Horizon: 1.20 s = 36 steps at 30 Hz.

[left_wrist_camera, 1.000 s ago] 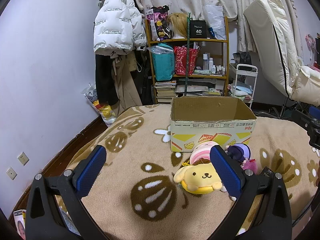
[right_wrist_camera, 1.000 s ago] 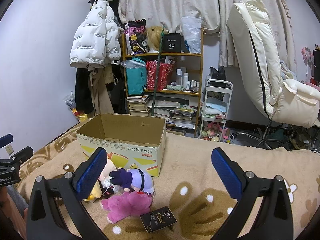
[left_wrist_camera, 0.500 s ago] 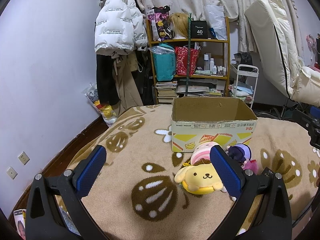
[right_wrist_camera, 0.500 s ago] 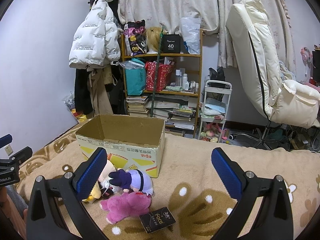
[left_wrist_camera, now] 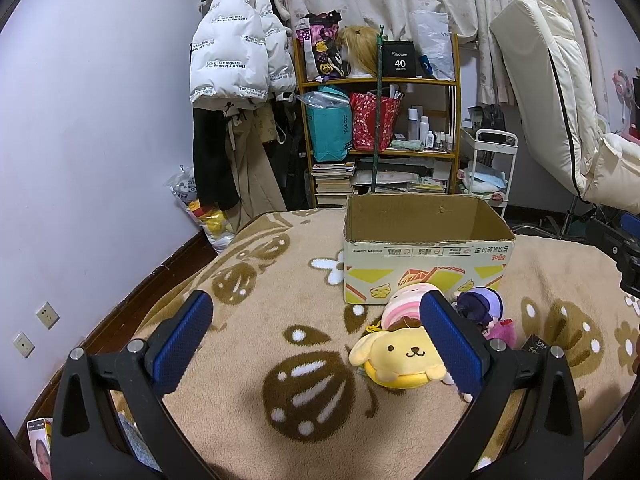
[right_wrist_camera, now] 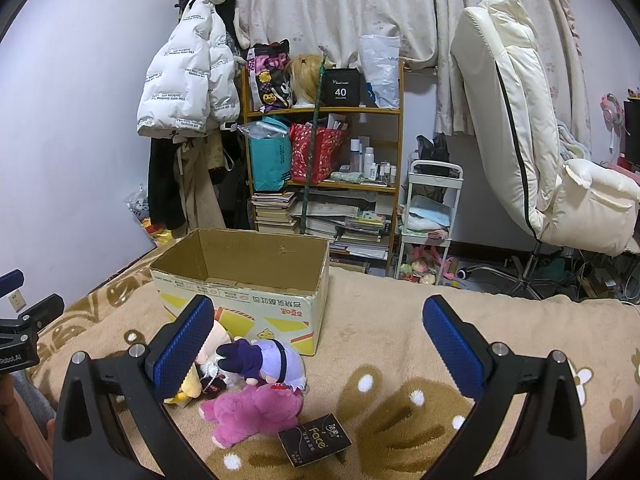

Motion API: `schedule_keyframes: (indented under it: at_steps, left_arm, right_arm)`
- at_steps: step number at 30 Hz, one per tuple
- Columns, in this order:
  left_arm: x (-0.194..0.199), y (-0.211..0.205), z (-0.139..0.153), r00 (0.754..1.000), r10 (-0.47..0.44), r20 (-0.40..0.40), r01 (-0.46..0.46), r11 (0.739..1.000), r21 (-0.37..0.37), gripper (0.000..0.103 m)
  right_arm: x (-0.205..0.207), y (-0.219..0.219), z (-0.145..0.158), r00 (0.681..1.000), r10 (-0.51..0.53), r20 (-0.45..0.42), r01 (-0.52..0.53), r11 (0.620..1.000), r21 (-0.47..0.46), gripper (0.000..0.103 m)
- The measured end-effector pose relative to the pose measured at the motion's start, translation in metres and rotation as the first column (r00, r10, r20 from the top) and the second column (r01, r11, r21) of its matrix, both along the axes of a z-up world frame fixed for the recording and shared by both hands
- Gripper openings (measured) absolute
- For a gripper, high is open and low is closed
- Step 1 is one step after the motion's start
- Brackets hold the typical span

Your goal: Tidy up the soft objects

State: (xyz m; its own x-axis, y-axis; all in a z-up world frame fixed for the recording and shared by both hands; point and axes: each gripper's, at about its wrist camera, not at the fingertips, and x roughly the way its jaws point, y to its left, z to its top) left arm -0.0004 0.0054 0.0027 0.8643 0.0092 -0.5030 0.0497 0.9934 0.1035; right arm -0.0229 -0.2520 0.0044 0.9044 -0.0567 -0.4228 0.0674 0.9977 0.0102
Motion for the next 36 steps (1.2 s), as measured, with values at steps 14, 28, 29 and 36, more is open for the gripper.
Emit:
schedule_keyframes:
  at_steps: [14, 28, 29, 36]
  left_arm:
    - [-0.0002, 0.0013, -0.0011, 1.000, 0.003, 0.000, -0.003, 1.000, -0.004, 0.102]
    - [0.0002, 0.0025, -0.0011, 1.000, 0.004, -0.001, -0.004, 1.000, -0.006, 0.102]
    - [0.0003, 0.0021, -0.0011, 1.000, 0.003, -0.001, -0.003, 1.000, -0.006, 0.102]
    - [0.0000, 0.0024, -0.0016, 1.000, 0.002, -0.002, -0.002, 1.000, -0.006, 0.102]
  right_arm:
    - [-0.0008, -0.0027, 0.0006, 1.000, -0.001, 0.003, 0.001, 1.000, -0.001, 0.103]
    - [-0.0011, -0.0048, 0.0025, 1.000, -0.003, 0.004, 0.003, 1.000, -0.002, 0.103]
    - [-0.0010, -0.0051, 0.0026, 1.000, -0.003, 0.004, 0.003, 1.000, -0.001, 0.103]
    - [-0.0010, -0.0047, 0.0030, 1.000, -0.003, 0.004, 0.003, 1.000, -0.002, 0.103]
